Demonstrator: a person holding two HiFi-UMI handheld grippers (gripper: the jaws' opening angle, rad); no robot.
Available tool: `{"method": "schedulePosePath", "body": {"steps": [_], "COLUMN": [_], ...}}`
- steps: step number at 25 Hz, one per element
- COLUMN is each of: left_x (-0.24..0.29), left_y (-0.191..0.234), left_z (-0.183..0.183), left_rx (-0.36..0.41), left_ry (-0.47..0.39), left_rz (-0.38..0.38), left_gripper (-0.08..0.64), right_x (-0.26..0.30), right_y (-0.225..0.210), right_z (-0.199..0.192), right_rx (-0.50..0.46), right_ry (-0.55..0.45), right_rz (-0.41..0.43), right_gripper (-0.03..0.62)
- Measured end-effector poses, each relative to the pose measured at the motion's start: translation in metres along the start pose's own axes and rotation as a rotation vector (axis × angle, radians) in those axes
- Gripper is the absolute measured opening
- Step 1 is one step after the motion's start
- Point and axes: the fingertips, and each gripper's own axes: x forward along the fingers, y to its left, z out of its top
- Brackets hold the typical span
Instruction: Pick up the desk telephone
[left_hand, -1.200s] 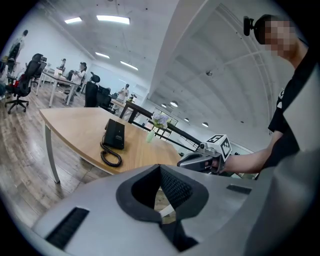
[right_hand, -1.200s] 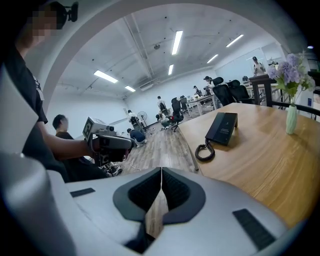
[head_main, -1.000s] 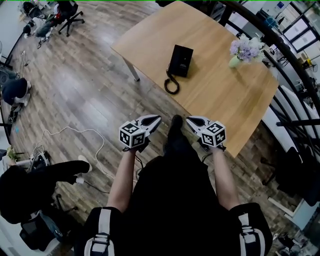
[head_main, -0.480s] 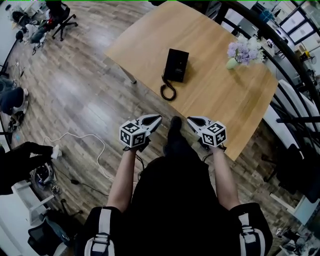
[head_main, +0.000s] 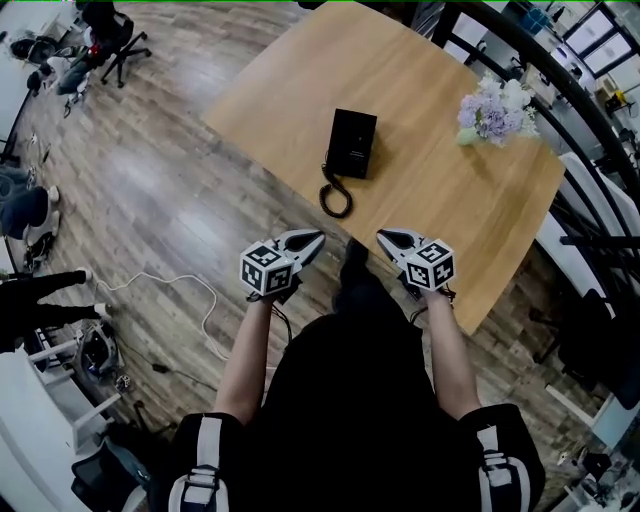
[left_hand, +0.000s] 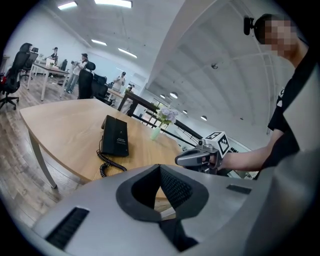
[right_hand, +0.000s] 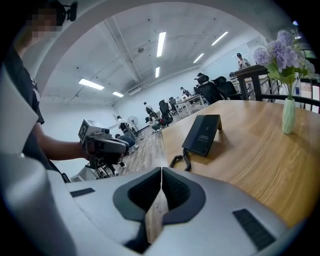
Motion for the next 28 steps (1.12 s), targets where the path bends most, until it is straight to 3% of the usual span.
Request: {"method": "schedulePosePath", "body": {"steps": [11, 28], "left_x": [0.042, 0.071], "left_y": [0.024, 0.063], "left_z": [0.032, 0.075], "left_rx": [0.029, 0.051], "left_ry": [0.039, 0.101], "left_rz": [-0.018, 0.022], "left_gripper": [0.021, 0.021], "right_x": [0.013, 0.045], "right_y": [-0.046, -0.101], "right_z": [0.023, 0.065], "right_rx": [0.036, 0.053], "right_ry": [0.001, 0.002], "right_rz": [0.002, 0.047], "right_gripper": [0.025, 0.025]}}
